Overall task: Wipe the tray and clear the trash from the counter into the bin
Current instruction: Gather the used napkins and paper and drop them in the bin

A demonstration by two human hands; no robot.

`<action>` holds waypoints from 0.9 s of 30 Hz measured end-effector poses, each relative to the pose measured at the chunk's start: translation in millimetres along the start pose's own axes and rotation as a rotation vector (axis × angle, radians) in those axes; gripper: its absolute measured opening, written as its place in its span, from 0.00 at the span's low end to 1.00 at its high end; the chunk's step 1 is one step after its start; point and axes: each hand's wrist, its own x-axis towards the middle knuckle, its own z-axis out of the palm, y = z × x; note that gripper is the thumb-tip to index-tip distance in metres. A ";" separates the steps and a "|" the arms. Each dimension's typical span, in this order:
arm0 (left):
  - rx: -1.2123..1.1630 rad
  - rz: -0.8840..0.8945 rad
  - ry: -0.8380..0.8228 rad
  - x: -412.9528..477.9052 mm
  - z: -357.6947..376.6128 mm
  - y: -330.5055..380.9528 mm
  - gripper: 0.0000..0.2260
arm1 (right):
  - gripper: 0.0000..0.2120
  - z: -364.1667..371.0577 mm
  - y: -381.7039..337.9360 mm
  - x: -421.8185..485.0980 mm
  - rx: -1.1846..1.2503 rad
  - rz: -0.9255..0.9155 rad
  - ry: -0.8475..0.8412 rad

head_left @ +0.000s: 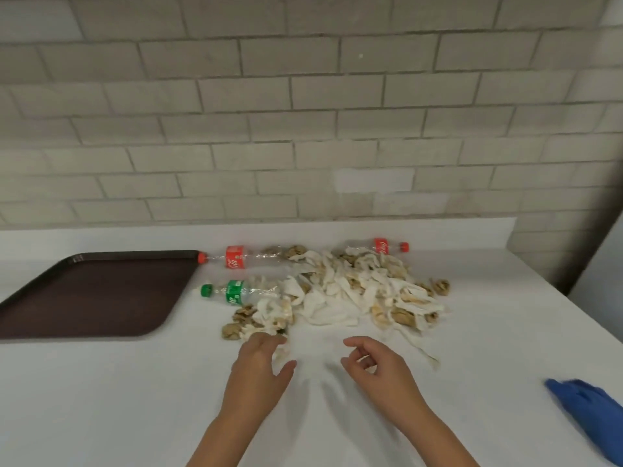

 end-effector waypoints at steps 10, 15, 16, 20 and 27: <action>0.181 -0.029 -0.152 72.8 21.2 -79.6 0.40 | 0.20 73.9 -21.1 60.8 -0.316 -0.175 0.010; -0.173 0.044 -0.152 63.5 19.8 -93.6 0.41 | 0.36 95.4 -25.5 94.3 -0.490 -0.380 -0.231; -0.203 0.041 -0.164 61.4 15.5 -95.1 0.42 | 0.39 99.8 -22.6 101.2 -0.542 -0.388 -0.301; -0.041 0.092 -0.068 58.9 -3.1 -105.6 0.46 | 0.29 114.6 -3.0 113.5 -0.636 -0.472 -0.356; 0.147 0.308 -0.052 74.6 27.3 -112.0 0.33 | 0.13 111.4 24.3 98.5 -0.485 -0.564 -0.112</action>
